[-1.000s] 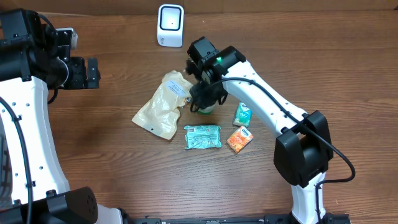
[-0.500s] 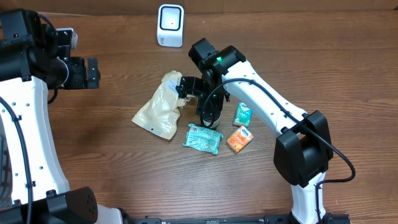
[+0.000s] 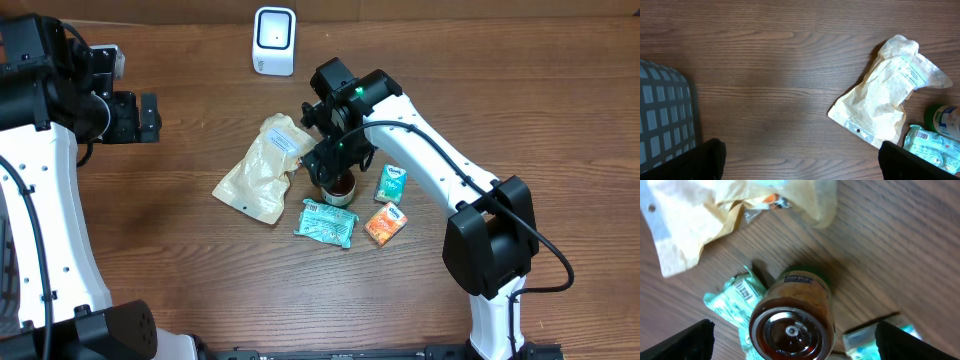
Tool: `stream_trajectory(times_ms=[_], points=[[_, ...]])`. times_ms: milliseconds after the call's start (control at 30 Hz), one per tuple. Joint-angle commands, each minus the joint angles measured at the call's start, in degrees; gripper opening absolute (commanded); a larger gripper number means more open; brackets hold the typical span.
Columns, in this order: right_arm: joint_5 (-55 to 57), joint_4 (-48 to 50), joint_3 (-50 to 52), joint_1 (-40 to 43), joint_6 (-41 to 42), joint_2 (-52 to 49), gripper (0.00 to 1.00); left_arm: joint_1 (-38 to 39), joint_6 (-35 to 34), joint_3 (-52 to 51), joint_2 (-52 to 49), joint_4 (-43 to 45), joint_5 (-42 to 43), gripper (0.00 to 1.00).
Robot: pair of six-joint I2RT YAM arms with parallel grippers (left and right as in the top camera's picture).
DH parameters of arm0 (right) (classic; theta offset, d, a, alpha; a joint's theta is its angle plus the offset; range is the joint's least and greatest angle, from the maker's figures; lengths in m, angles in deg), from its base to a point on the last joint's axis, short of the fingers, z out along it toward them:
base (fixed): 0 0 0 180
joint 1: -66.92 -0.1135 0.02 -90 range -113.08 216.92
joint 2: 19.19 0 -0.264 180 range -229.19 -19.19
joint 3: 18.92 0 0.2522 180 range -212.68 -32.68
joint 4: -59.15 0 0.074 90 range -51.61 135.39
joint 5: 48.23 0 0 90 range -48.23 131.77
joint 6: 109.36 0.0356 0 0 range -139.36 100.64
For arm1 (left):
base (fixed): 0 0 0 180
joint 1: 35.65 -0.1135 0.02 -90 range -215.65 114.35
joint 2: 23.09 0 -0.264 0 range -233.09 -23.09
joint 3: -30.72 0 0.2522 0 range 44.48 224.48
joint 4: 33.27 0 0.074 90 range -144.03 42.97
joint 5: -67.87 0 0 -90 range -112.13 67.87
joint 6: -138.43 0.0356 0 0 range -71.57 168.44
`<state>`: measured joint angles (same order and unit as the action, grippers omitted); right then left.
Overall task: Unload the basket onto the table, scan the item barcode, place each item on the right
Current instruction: 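Lift the jar with the right gripper and turn it, then carry the jar with the right gripper to the white scanner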
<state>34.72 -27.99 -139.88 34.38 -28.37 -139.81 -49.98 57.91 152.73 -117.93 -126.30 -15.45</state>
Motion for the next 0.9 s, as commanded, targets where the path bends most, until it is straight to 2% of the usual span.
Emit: stream_trajectory(times_ms=[0, 100, 267, 367, 600, 867], points=[[3.19, -0.26, -0.76, 0.83, 15.41, 0.59, 0.99, -0.22, 1.25, -0.2, -0.39, 0.02, -0.04, 1.0], [3.54, -1.01, -0.74, 0.9, 26.36, 0.59, 0.95, -0.22, 1.25, -0.2, -0.39, 0.02, -0.02, 1.0], [3.54, -1.11, 0.02, 0.72, 36.52, 0.59, 0.86, -0.22, 1.25, -0.2, -0.39, 0.02, -0.04, 1.0], [3.56, -0.74, 1.55, 0.59, 41.83, 0.57, 0.84, -0.22, 1.25, -0.2, -0.39, 0.02, -0.04, 1.0], [3.52, 1.29, 6.14, 0.04, 45.29, 0.57, 0.84, -0.22, 1.25, -0.2, -0.39, 0.02, -0.04, 1.0], [0.96, 1.36, 6.62, -0.13, 48.68, 0.57, 0.85, -0.22, 1.25, -0.2, -0.39, 0.02, -0.04, 1.0]])
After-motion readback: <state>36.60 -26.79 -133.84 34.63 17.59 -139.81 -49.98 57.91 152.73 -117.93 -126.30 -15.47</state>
